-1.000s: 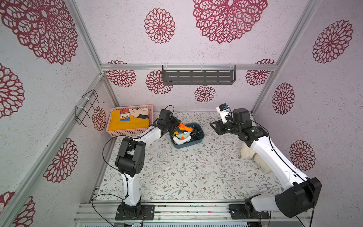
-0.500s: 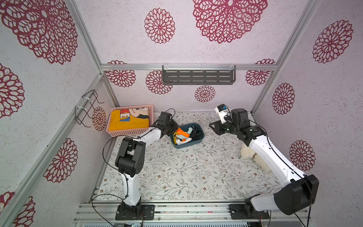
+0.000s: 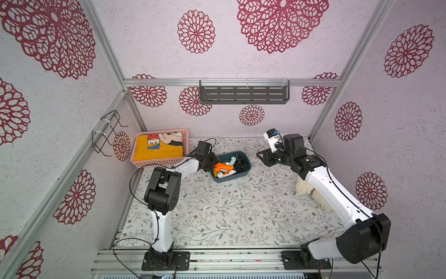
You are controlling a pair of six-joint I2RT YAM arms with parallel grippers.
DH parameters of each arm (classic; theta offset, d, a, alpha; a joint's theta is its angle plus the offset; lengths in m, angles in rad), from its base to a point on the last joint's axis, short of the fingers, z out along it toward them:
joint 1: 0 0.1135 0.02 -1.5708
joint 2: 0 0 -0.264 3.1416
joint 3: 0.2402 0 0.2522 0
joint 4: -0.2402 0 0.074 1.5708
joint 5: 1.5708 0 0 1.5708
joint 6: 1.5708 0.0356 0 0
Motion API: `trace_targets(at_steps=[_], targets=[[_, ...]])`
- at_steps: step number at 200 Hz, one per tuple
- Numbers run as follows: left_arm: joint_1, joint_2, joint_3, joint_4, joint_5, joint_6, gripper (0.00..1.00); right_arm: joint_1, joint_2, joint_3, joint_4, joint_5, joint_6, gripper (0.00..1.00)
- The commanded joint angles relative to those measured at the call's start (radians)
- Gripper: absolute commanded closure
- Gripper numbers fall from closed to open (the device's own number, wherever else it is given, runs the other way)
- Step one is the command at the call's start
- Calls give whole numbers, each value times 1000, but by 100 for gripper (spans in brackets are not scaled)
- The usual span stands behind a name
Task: Put the hot melt glue gun into the storage box
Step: Place the hot melt adhesive gun in the storage box, then adjust the hot melt adhesive gun in the storage box.
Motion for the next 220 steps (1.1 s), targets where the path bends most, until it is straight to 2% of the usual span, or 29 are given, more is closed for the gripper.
trace_targets(at_steps=[1, 45, 71, 91, 117, 126, 146, 169, 220], targets=[[3, -9, -5, -27, -7, 24, 38, 2, -6, 1, 29, -5, 12, 62], [2, -73, 60, -106, -25, 85, 18, 2, -7, 3, 30, -5, 10, 60], [1, -180, 107, -194, -50, 139, 10, 2, -6, 7, 27, -1, 7, 60], [1, -249, 122, -276, -82, 208, 12, 2, -5, 6, 26, 2, 4, 59], [-17, -335, 86, -409, -99, 380, 25, 0, -3, 1, 26, 1, 5, 59], [-31, -365, 47, -448, -101, 451, 27, 2, -2, -1, 27, 0, 4, 59], [-56, -444, -77, -445, -72, 554, 25, 1, 0, -9, 33, -7, 6, 59], [-64, -495, -196, -373, -17, 582, 19, 2, 6, -12, 36, -13, 9, 60], [-117, -393, -149, -355, -19, 656, 15, 1, 10, -6, 33, -21, 11, 60]])
